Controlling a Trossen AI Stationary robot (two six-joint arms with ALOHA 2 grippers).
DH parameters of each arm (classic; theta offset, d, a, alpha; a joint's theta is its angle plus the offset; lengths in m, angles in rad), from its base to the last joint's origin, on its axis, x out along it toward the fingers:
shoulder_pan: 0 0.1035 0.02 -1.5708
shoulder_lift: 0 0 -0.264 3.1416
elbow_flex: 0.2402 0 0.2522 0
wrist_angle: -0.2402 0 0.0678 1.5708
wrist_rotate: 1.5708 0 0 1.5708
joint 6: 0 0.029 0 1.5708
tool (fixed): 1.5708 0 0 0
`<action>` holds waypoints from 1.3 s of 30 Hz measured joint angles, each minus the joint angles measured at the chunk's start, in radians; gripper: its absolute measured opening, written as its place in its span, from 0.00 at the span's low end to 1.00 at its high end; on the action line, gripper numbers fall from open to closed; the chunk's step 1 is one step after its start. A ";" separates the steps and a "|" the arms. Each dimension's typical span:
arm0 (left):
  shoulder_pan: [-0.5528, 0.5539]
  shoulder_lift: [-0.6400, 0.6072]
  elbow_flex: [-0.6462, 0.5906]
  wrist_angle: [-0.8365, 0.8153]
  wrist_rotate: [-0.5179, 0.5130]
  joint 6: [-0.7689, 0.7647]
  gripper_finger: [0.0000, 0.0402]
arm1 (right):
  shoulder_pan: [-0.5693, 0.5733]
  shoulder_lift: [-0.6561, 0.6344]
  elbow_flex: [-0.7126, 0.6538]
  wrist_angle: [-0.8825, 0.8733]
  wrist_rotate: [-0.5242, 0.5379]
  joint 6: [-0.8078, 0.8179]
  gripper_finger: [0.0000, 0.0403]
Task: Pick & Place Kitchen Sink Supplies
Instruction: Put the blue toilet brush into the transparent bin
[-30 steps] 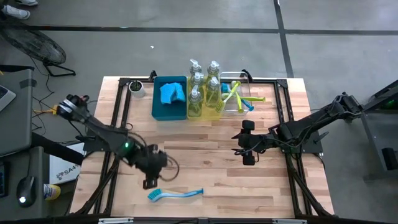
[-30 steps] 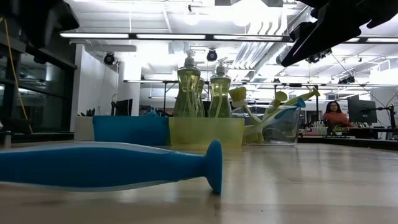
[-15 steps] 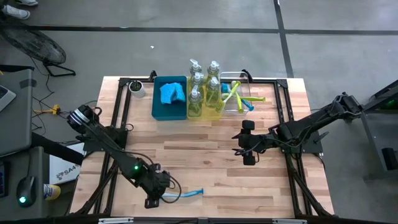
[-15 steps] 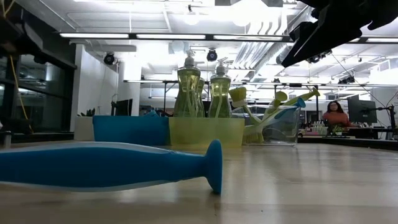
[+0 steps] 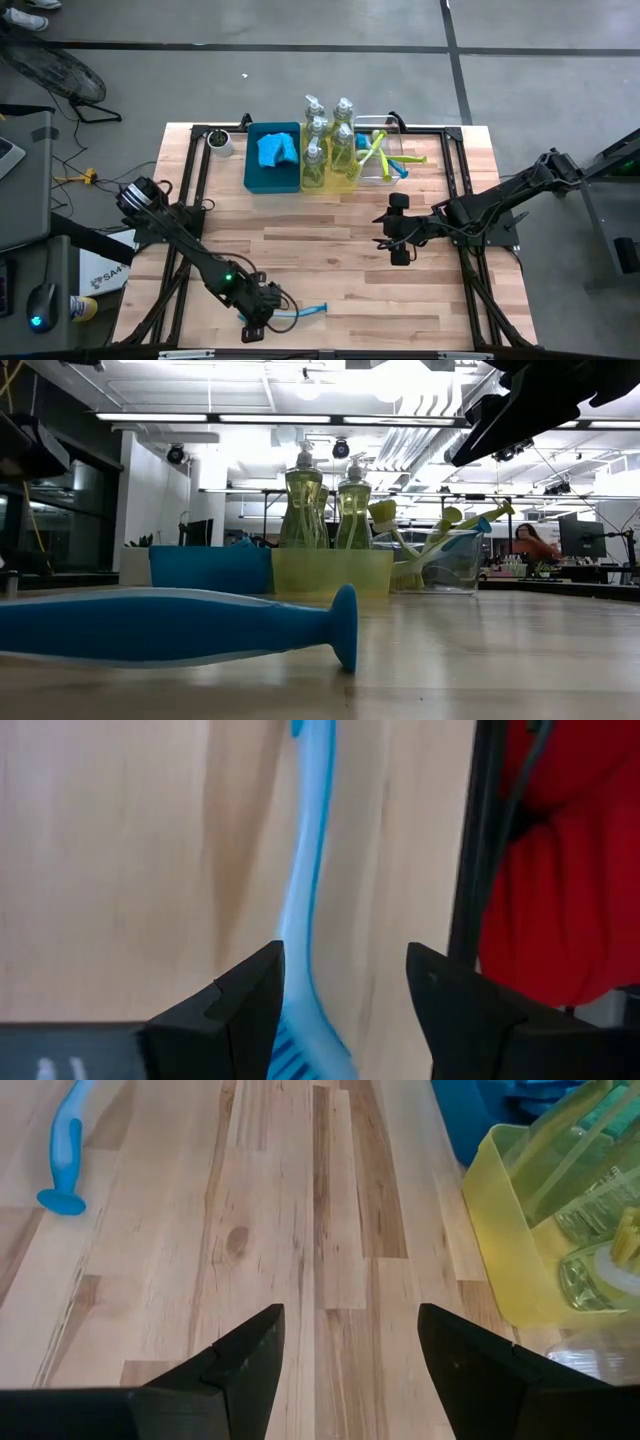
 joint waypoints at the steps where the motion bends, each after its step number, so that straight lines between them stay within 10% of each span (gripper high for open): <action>1: 0.000 0.004 0.000 0.008 0.002 0.000 0.51 | 0.000 0.000 0.000 0.000 0.000 0.000 0.56; 39: 0.000 0.150 0.002 0.004 -0.073 -0.138 0.40 | 0.000 0.000 0.000 -0.003 -0.011 -0.184 0.56</action>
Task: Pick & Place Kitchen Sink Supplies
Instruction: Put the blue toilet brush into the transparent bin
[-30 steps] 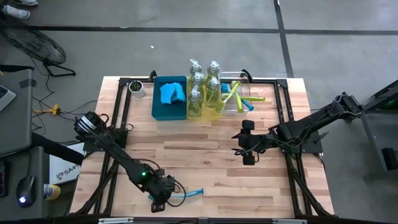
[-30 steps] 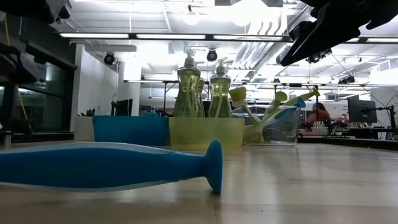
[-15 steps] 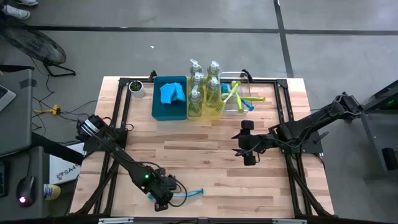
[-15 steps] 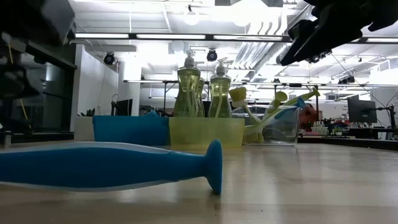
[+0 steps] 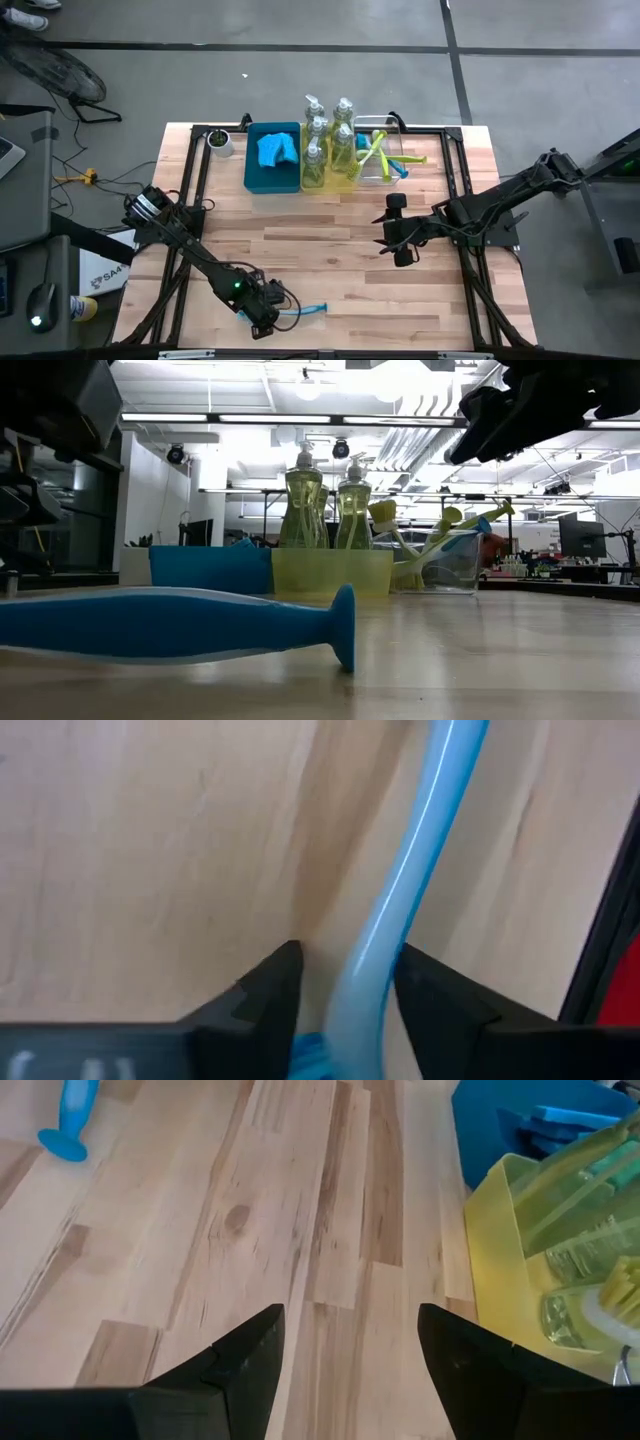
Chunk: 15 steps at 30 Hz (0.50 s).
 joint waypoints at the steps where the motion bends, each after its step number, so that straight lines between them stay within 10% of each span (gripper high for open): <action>1: 0.000 0.001 0.000 -0.003 0.000 -0.007 0.36 | 0.000 0.000 0.000 -0.004 -0.001 0.000 0.56; 7: 0.001 0.002 -0.002 -0.005 -0.001 -0.005 0.15 | 0.000 0.000 0.000 -0.014 -0.043 0.000 0.56; 15: 0.001 0.004 0.019 -0.004 -0.020 -0.007 0.14 | 0.000 0.000 0.000 -0.013 -0.057 0.002 0.56</action>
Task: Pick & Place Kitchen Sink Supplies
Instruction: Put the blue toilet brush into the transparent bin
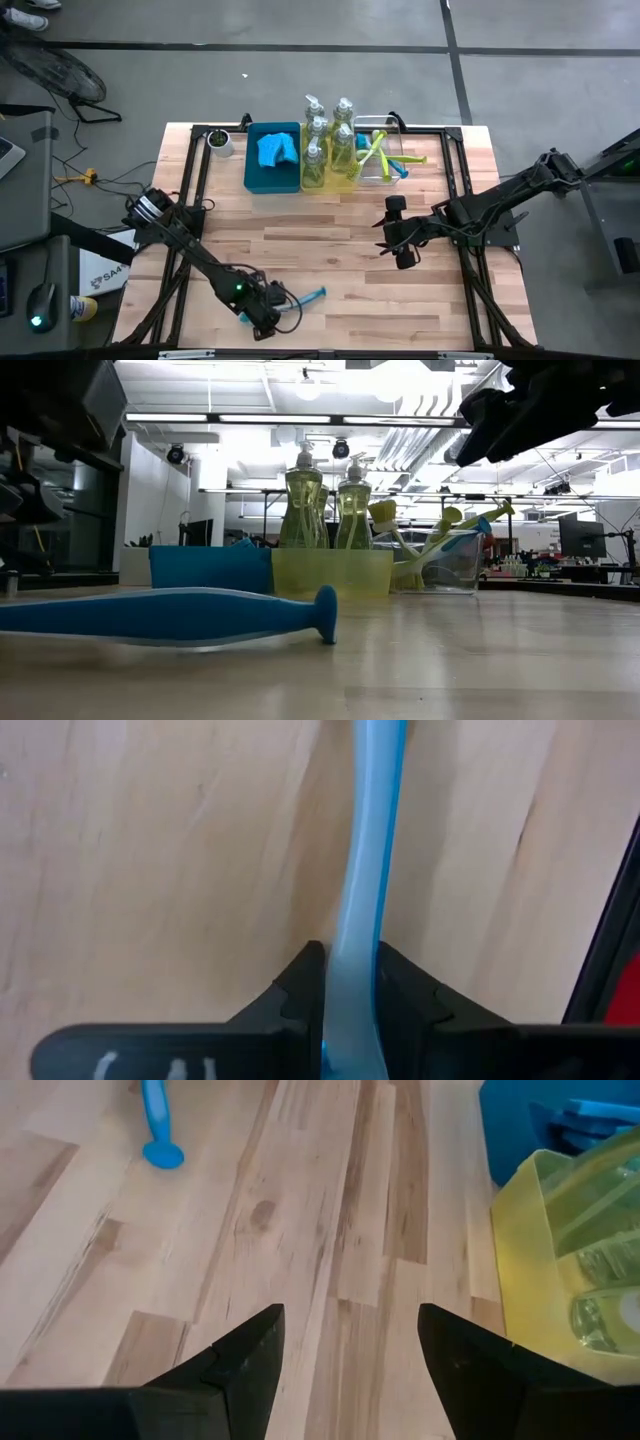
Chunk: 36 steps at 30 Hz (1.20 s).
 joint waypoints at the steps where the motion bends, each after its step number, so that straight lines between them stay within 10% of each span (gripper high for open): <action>1: 0.000 0.001 0.012 -0.009 -0.013 0.000 0.14 | 0.000 0.000 0.000 0.000 -0.001 0.004 0.56; 19: 0.044 0.005 0.130 -0.065 -0.395 0.220 0.14 | 0.047 -0.005 -0.145 0.025 -0.055 0.291 0.56; 36: 0.219 0.002 0.130 0.224 -0.676 0.677 0.14 | 0.254 -0.025 -0.461 0.805 0.169 0.199 0.56</action>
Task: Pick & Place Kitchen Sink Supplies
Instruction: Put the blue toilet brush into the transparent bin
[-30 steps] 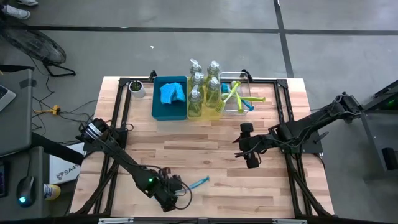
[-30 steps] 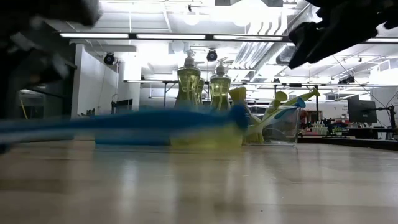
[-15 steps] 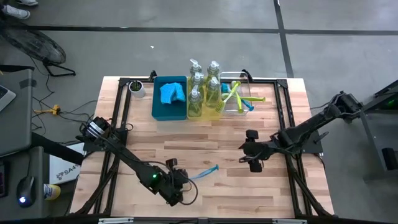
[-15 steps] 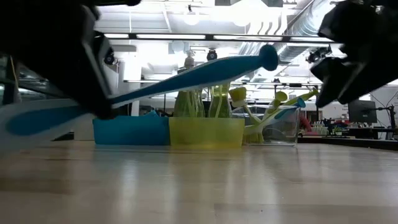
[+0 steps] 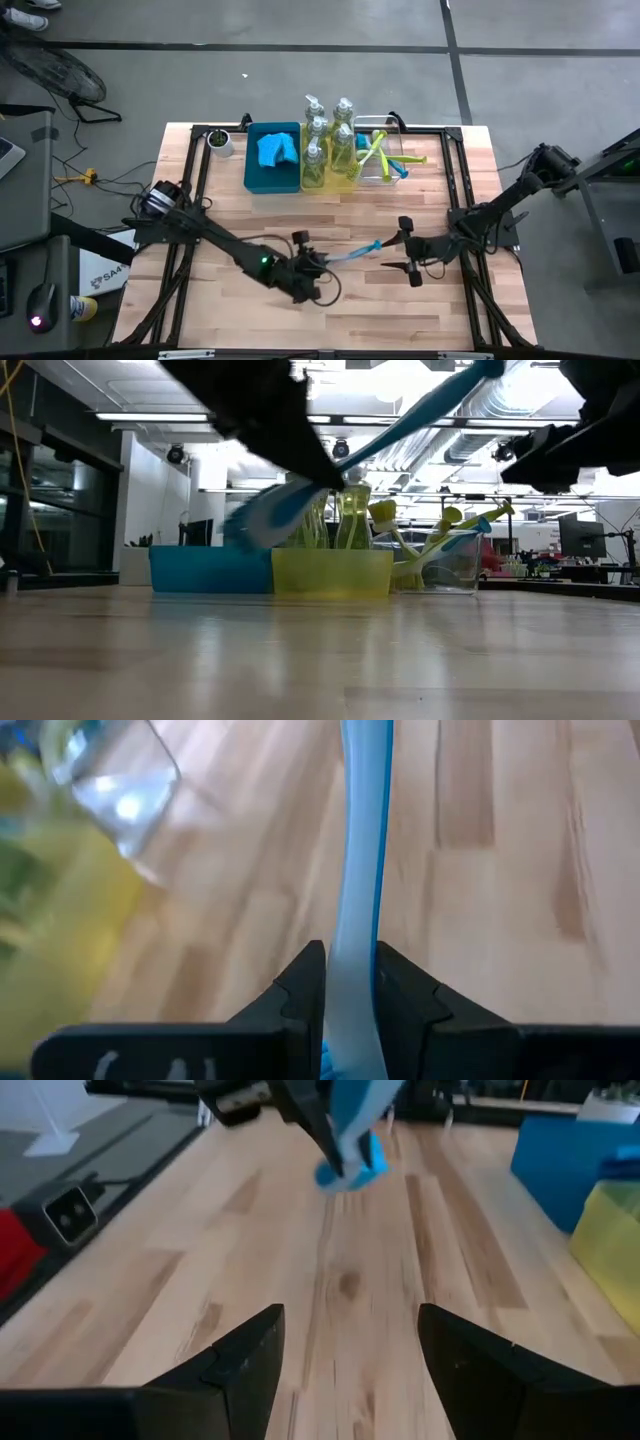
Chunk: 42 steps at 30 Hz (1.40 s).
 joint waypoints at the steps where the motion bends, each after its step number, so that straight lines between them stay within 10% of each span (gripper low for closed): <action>1: 0.014 0.000 0.000 0.034 -0.001 0.040 0.14 | 0.003 0.000 -0.007 0.026 0.006 -0.013 0.56; 16: 0.172 -0.001 0.000 0.434 0.149 0.402 0.14 | -0.019 0.000 -0.037 0.335 0.071 -0.257 0.56; 42: 0.200 -0.001 0.001 0.501 0.205 0.476 0.14 | -0.110 0.000 -0.037 0.768 -0.183 -0.467 0.55</action>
